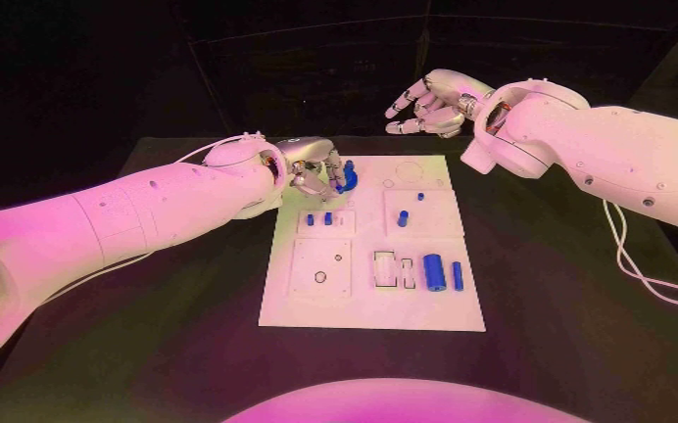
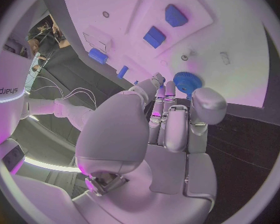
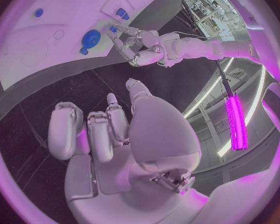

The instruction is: Assemble the parts on the task board

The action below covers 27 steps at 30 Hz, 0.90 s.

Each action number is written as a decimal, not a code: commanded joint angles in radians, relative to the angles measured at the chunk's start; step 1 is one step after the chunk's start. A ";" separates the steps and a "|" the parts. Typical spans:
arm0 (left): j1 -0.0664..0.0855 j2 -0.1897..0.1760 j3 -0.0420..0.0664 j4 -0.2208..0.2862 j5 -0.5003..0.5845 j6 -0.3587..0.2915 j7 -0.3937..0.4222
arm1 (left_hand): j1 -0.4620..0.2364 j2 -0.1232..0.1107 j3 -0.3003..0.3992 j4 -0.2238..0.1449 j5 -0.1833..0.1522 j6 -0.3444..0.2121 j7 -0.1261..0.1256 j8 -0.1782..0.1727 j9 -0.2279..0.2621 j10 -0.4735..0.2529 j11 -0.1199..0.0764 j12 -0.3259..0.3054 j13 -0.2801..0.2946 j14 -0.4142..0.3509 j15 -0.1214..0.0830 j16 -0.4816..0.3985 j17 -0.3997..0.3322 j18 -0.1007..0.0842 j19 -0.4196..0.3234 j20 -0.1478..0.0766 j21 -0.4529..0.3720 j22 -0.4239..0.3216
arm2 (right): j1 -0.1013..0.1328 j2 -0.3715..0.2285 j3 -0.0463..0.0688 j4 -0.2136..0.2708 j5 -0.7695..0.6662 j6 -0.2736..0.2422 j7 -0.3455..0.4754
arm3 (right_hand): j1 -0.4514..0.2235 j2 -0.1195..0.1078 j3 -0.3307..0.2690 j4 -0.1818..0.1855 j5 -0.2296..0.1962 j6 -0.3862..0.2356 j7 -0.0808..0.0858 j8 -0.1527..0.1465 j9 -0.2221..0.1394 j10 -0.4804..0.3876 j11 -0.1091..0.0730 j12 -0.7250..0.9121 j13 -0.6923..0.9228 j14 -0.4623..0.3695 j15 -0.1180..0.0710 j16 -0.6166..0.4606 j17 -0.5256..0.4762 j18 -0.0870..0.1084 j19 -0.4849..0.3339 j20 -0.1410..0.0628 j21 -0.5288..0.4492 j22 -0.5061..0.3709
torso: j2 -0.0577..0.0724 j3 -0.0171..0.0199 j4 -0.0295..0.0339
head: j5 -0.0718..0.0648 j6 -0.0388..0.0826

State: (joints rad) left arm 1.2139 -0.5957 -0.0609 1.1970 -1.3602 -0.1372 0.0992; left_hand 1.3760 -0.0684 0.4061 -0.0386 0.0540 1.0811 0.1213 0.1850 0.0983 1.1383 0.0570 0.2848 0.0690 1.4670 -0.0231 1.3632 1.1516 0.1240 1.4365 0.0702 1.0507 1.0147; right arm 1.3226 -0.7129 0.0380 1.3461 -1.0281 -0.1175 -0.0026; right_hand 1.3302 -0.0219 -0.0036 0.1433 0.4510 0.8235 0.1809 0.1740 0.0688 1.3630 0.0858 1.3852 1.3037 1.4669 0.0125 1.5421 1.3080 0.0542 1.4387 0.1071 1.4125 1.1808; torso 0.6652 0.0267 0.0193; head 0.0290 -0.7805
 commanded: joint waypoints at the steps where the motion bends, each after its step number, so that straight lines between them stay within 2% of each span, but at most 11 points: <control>1: 0.001 -0.021 0.001 0.014 0.013 0.012 -0.022 | -0.011 -0.003 0.005 0.001 -0.002 0.008 -0.003 -0.004 0.000 0.009 -0.002 -0.008 0.001 0.028 -0.006 0.006 -0.002 -0.008 0.009 -0.001 0.007 0.003 | 0.002 -0.002 0.001 -0.001 0.000 0.006 0.006 | 0.006 0.002 0.000 0.001 0.004 -0.003 -0.005 0.007 -0.001 -0.003 0.001 -0.002 0.001 0.089 -0.006 -0.004 0.206 0.018 -0.005 0.000 -0.004 -0.001 | 0.000 -0.0007 0.0009 | 0.002 -0.001; 2: 0.001 -0.029 0.002 0.016 0.013 0.017 -0.027 | -0.012 -0.003 0.005 0.001 -0.002 0.008 -0.003 -0.004 0.000 0.009 -0.002 -0.008 0.001 0.028 -0.006 0.006 -0.002 -0.008 0.009 -0.001 0.007 0.003 | 0.002 -0.003 0.001 -0.002 0.000 0.006 0.006 | 0.006 0.002 0.000 0.001 0.004 -0.003 -0.005 0.007 -0.001 -0.003 0.001 -0.002 0.001 0.089 -0.006 -0.004 0.206 0.018 -0.005 0.000 -0.004 -0.001 | 0.000 -0.0004 -0.0005 | 0.003 -0.001; 5: 0.001 -0.050 0.002 0.015 0.013 0.032 -0.040 | -0.014 -0.005 0.006 0.000 -0.002 0.009 -0.004 -0.005 0.000 0.011 -0.003 -0.010 0.001 0.028 -0.006 0.005 -0.003 -0.008 0.009 -0.001 0.008 0.004 | 0.002 -0.004 0.001 -0.002 0.000 0.005 0.006 | 0.006 0.002 0.000 0.001 0.004 -0.003 -0.005 0.007 -0.001 -0.003 0.001 -0.002 0.001 0.089 -0.006 -0.004 0.206 0.018 -0.005 0.000 -0.004 -0.001 | 0.000 -0.0004 0.0010 | 0.004 -0.003; 10: 0.001 -0.062 0.001 0.006 0.013 0.047 -0.050 | -0.016 -0.006 0.006 0.000 -0.002 0.010 -0.004 -0.005 -0.001 0.012 -0.003 -0.012 0.001 0.028 -0.006 0.005 -0.004 -0.008 0.009 -0.001 0.009 0.005 | 0.002 -0.003 0.001 -0.002 0.000 0.006 0.006 | 0.006 0.002 0.000 0.001 0.004 -0.003 -0.005 0.007 -0.001 -0.003 0.001 -0.002 0.001 0.089 -0.006 -0.004 0.206 0.018 -0.005 0.000 -0.004 -0.001 | 0.001 -0.0011 -0.0016 | 0.006 -0.004; 21: -0.009 -0.043 0.000 -0.021 0.013 0.067 -0.060 | -0.018 -0.007 0.006 0.000 -0.002 0.011 -0.004 -0.006 -0.001 0.013 -0.003 -0.013 0.001 0.028 -0.006 0.005 -0.005 -0.010 0.011 -0.001 0.017 0.014 | 0.002 -0.002 0.001 -0.003 0.000 0.007 0.007 | 0.006 0.002 0.000 0.001 0.004 -0.003 -0.005 0.007 -0.001 -0.003 0.001 -0.002 0.001 0.089 -0.006 -0.004 0.206 0.018 -0.005 0.000 -0.004 -0.001 | 0.002 0.0002 -0.0041 | 0.009 -0.006; 27: -0.016 -0.034 0.000 -0.031 0.013 0.073 -0.060 | -0.019 -0.007 0.007 0.000 -0.002 0.011 -0.004 -0.006 -0.001 0.013 -0.003 -0.013 0.001 0.028 -0.006 0.004 -0.007 -0.010 0.011 -0.001 0.019 0.016 | 0.002 -0.001 0.001 -0.003 0.000 0.007 0.007 | 0.006 0.002 0.000 0.001 0.004 -0.003 -0.005 0.007 -0.001 -0.003 0.001 -0.002 0.001 0.089 -0.006 -0.004 0.206 0.018 -0.005 0.000 -0.004 -0.001 | 0.001 0.0003 -0.0021 | 0.006 -0.008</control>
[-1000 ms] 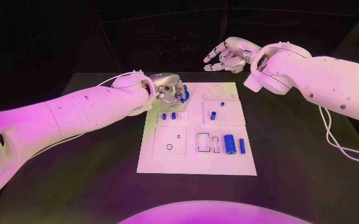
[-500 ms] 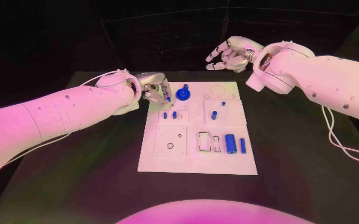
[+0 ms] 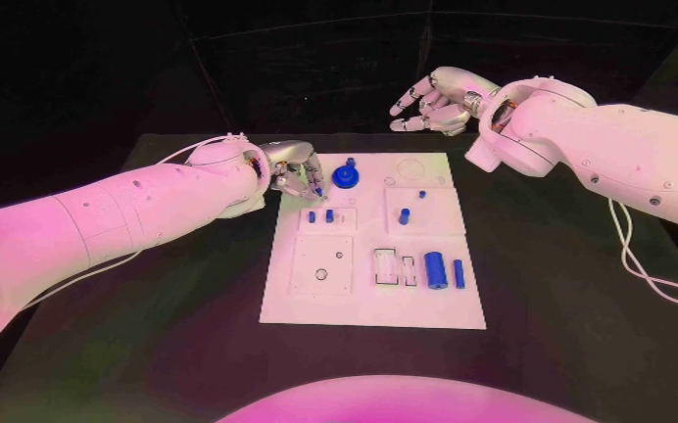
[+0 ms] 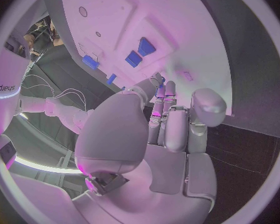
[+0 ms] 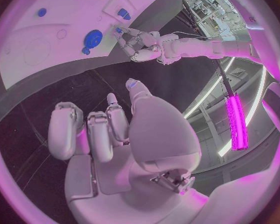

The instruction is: Assemble the parts on the task board

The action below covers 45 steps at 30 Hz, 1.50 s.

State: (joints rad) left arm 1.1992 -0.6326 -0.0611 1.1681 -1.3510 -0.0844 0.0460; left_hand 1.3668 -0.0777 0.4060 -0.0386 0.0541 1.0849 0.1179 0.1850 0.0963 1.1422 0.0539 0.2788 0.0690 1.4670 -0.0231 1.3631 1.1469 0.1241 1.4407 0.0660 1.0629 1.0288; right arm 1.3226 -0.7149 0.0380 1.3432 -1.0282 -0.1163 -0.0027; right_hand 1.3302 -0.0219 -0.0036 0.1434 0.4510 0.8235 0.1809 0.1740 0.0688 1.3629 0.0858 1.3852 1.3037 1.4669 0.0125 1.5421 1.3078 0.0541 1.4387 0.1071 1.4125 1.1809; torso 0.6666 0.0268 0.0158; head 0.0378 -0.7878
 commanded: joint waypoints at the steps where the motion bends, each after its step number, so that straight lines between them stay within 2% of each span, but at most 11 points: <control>1: -0.002 0.004 0.000 -0.002 0.004 0.021 -0.006 | -0.010 0.002 0.007 0.000 -0.002 0.007 0.000 -0.006 0.001 0.009 0.000 -0.007 0.001 0.028 -0.006 0.004 -0.002 -0.010 0.007 0.003 0.006 0.002 | 0.002 0.001 0.001 -0.001 0.000 0.006 0.007 | 0.006 0.002 0.000 0.001 0.004 -0.003 -0.005 0.007 -0.001 -0.003 0.001 -0.002 0.001 0.089 -0.006 -0.004 0.206 0.018 -0.005 0.000 -0.004 -0.001 | 0.000 0.0002 0.0014 | -0.003 -0.001; 15: -0.005 0.012 -0.001 0.002 0.004 0.011 0.002 | -0.010 0.002 0.007 0.000 -0.002 0.007 0.000 -0.006 0.001 0.009 0.000 -0.007 0.001 0.028 -0.006 0.004 -0.002 -0.010 0.007 0.003 0.006 0.002 | 0.002 0.003 0.001 -0.001 0.000 0.007 0.008 | 0.006 0.002 0.000 0.001 0.004 -0.003 -0.005 0.007 -0.001 -0.003 0.001 -0.002 0.001 0.089 -0.006 -0.004 0.206 0.018 -0.005 0.000 -0.004 -0.001 | 0.000 0.0000 -0.0005 | -0.002 -0.001; 23: -0.005 0.008 0.000 -0.002 0.004 0.002 0.001 | -0.011 0.003 0.009 -0.001 -0.002 0.009 -0.001 -0.007 0.000 0.013 0.000 -0.008 0.002 0.028 -0.007 0.004 -0.003 -0.010 0.007 0.003 0.007 0.002 | 0.002 0.003 0.001 -0.002 0.000 0.008 0.008 | 0.006 0.002 0.000 0.001 0.004 -0.003 -0.005 0.007 -0.001 -0.003 0.001 -0.002 0.001 0.089 -0.006 -0.004 0.206 0.018 -0.005 0.000 -0.004 -0.001 | 0.000 -0.0002 0.0014 | -0.004 -0.002; 33: -0.005 0.013 0.000 -0.004 0.004 0.007 0.002 | -0.011 0.003 0.010 -0.002 -0.002 0.011 -0.001 -0.007 0.000 0.015 -0.001 -0.009 0.002 0.028 -0.007 0.004 -0.003 -0.011 0.008 0.002 0.007 0.003 | 0.001 0.004 0.001 -0.002 0.000 0.008 0.008 | 0.006 0.002 0.000 0.001 0.004 -0.003 -0.005 0.007 -0.001 -0.003 0.001 -0.002 0.001 0.089 -0.006 -0.004 0.206 0.018 -0.005 0.000 -0.004 -0.001 | 0.000 0.0004 -0.0003 | -0.003 -0.002; 45: -0.005 0.018 0.000 -0.008 0.004 0.013 -0.001 | -0.011 0.003 0.010 -0.002 -0.002 0.011 -0.001 -0.007 0.000 0.015 -0.001 -0.009 0.002 0.028 -0.007 0.004 -0.003 -0.011 0.008 0.002 0.007 0.003 | 0.001 0.003 0.001 -0.001 0.000 0.009 0.006 | 0.006 0.002 0.000 0.001 0.004 -0.003 -0.005 0.007 -0.001 -0.003 0.001 -0.002 0.001 0.089 -0.006 -0.004 0.206 0.018 -0.005 0.000 -0.004 -0.001 | -0.001 0.0003 0.0011 | -0.004 -0.003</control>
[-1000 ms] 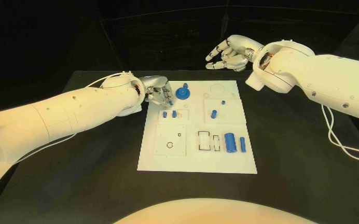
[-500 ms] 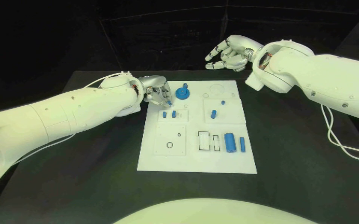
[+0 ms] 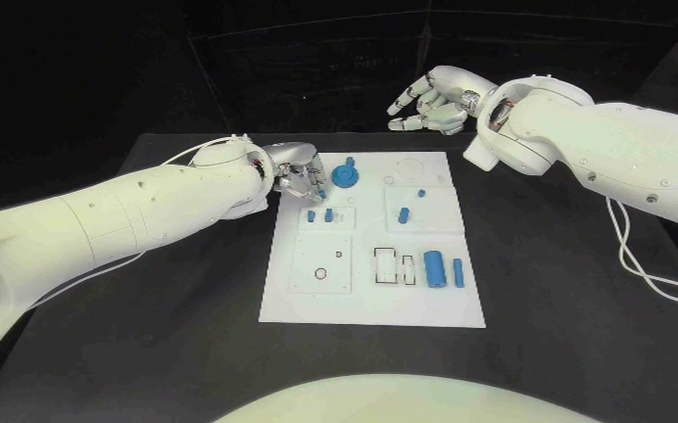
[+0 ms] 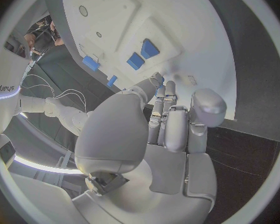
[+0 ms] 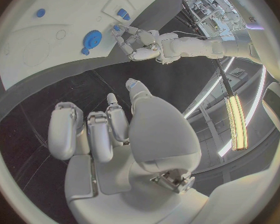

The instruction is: Assemble the parts on the task board

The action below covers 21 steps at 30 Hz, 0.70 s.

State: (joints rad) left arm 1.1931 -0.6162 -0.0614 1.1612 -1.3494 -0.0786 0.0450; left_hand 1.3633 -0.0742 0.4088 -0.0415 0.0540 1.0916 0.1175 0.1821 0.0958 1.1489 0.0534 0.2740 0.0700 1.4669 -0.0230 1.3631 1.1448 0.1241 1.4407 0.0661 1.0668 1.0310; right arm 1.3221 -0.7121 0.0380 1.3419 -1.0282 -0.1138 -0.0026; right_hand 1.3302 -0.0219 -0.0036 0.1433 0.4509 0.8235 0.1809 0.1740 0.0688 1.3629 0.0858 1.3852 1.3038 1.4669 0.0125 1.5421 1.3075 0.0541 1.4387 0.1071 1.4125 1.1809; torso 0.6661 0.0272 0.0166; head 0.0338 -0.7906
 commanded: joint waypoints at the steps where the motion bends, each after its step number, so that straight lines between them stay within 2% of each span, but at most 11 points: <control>1: 0.001 0.001 0.000 -0.001 0.002 0.007 0.000 | -0.008 -0.001 0.007 0.001 -0.002 0.004 0.000 -0.004 0.001 0.008 0.000 -0.004 0.001 0.028 -0.007 0.004 -0.001 -0.011 0.008 0.002 0.004 0.001 | 0.002 0.000 0.001 0.000 0.000 0.007 0.006 | 0.006 0.002 0.000 0.001 0.004 -0.003 -0.005 0.007 -0.001 -0.003 0.001 -0.002 0.001 0.089 -0.006 -0.004 0.207 0.018 -0.005 0.000 -0.004 -0.001 | 0.000 -0.0001 0.0003 | 0.000 0.000; 9: 0.001 0.009 0.000 -0.002 0.002 0.016 0.000 | -0.008 -0.001 0.007 0.001 -0.002 0.004 0.000 -0.004 0.001 0.008 0.000 -0.004 0.001 0.028 -0.007 0.004 -0.001 -0.011 0.008 0.002 0.004 0.001 | 0.002 0.001 0.001 0.000 0.000 0.007 0.006 | 0.006 0.002 0.000 0.001 0.004 -0.003 -0.005 0.007 -0.001 -0.003 0.001 -0.002 0.001 0.089 -0.006 -0.004 0.207 0.018 -0.005 0.000 -0.004 -0.001 | 0.001 0.0003 -0.0013 | 0.000 -0.001; 14: 0.001 0.014 0.000 -0.003 0.002 0.016 0.001 | -0.008 -0.001 0.007 0.001 -0.002 0.004 0.000 -0.004 0.001 0.008 0.000 -0.004 0.001 0.028 -0.007 0.004 -0.001 -0.011 0.008 0.002 0.004 0.001 | 0.002 0.002 0.001 -0.001 0.000 0.008 0.006 | 0.006 0.002 0.000 0.001 0.004 -0.003 -0.005 0.007 -0.001 -0.003 0.001 -0.002 0.001 0.089 -0.006 -0.004 0.207 0.018 -0.005 0.000 -0.004 -0.001 | 0.000 -0.0006 -0.0003 | -0.002 -0.001; 21: 0.001 0.015 0.000 -0.003 0.002 0.021 0.000 | -0.009 -0.001 0.009 0.000 -0.002 0.007 -0.001 -0.005 0.001 0.011 -0.001 -0.005 0.001 0.027 -0.008 0.004 -0.002 -0.011 0.008 0.002 0.004 0.002 | 0.002 0.002 0.001 -0.001 0.000 0.008 0.006 | 0.006 0.002 0.000 0.001 0.004 -0.003 -0.005 0.007 -0.001 -0.003 0.001 -0.002 0.001 0.089 -0.006 -0.004 0.207 0.018 -0.005 0.000 -0.004 -0.001 | 0.000 0.0005 -0.0001 | -0.003 -0.002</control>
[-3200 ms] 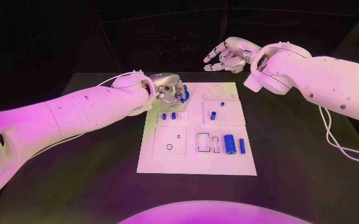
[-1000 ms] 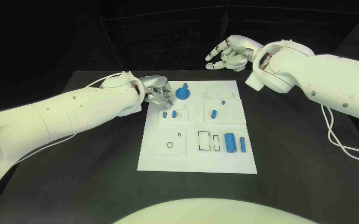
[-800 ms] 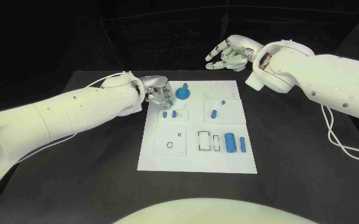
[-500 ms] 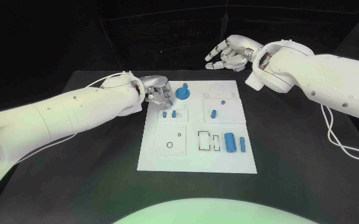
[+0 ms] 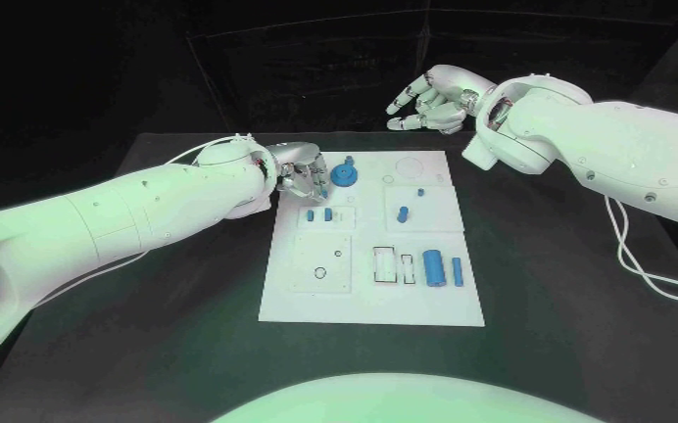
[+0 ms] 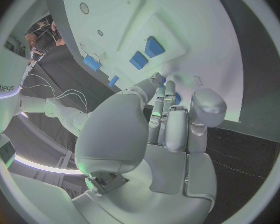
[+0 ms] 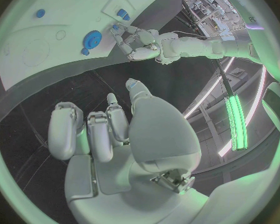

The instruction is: Assemble the parts on the task board

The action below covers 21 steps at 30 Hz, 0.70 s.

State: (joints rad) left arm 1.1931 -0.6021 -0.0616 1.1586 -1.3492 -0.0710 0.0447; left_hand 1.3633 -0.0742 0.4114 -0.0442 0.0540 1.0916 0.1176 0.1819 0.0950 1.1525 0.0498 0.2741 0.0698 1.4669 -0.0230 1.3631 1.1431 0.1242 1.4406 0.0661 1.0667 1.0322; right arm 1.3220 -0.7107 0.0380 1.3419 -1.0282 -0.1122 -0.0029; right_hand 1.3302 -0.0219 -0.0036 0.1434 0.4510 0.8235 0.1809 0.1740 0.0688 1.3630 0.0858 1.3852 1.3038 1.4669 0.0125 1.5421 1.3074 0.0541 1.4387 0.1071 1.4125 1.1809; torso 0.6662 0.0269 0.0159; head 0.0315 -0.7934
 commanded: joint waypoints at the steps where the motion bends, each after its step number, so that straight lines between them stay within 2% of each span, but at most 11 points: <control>1: 0.001 0.001 0.000 -0.001 0.002 0.016 -0.001 | -0.009 -0.001 0.006 0.002 -0.002 0.007 -0.001 -0.004 0.001 0.007 0.003 -0.005 0.002 0.027 -0.008 0.004 -0.001 -0.011 0.008 0.002 0.004 0.001 | 0.002 0.001 0.001 -0.001 0.000 0.007 0.006 | 0.006 0.002 0.000 0.001 0.004 -0.003 -0.005 0.007 -0.001 -0.003 0.001 -0.002 0.001 0.089 -0.006 -0.004 0.207 0.018 -0.005 0.000 -0.004 -0.001 | 0.000 0.0007 0.0007 | -0.001 0.000; 13: 0.001 0.004 0.000 -0.006 0.002 0.042 -0.024 | -0.014 -0.006 0.008 0.000 -0.002 0.004 0.001 -0.010 -0.001 0.006 0.005 -0.013 0.001 0.026 -0.007 0.002 -0.005 -0.010 0.006 0.002 0.001 -0.001 | 0.002 -0.001 0.001 0.000 0.000 0.006 0.005 | 0.006 0.002 0.000 0.001 0.004 -0.003 -0.005 0.007 -0.001 -0.003 0.001 -0.002 0.001 0.089 -0.006 -0.004 0.207 0.018 -0.005 0.000 -0.004 -0.001 | 0.000 0.0004 0.0003 | -0.003 -0.001; 21: 0.001 0.006 -0.001 -0.009 0.002 0.044 -0.026 | -0.024 -0.014 0.018 -0.007 -0.002 -0.026 0.012 -0.039 -0.014 -0.003 0.013 -0.033 0.000 0.025 0.000 0.002 -0.010 -0.011 0.005 0.006 0.002 0.003 | 0.002 -0.001 0.001 0.000 0.000 0.006 0.005 | 0.006 0.002 0.000 0.001 0.004 -0.003 -0.005 0.007 -0.001 -0.003 0.001 -0.002 0.001 0.089 -0.006 -0.004 0.207 0.018 -0.005 0.000 -0.004 -0.001 | 0.000 0.0003 0.0018 | -0.004 -0.004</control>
State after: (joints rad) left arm 1.1941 -0.5975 -0.0618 1.1505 -1.3484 -0.0459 0.0277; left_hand 1.3490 -0.0885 0.4244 -0.0513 0.0541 1.0696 0.1320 0.1453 0.0816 1.1503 0.0590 0.2441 0.0705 1.4669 -0.0230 1.3631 1.1345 0.1240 1.4442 0.0697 1.0659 1.0339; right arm 1.3220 -0.7118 0.0380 1.3417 -1.0282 -0.1115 -0.0033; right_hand 1.3302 -0.0219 -0.0036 0.1434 0.4509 0.8235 0.1809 0.1740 0.0688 1.3630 0.0857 1.3852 1.3038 1.4669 0.0125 1.5421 1.3073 0.0542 1.4387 0.1071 1.4125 1.1809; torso 0.6662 0.0273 0.0169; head 0.0283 -0.7970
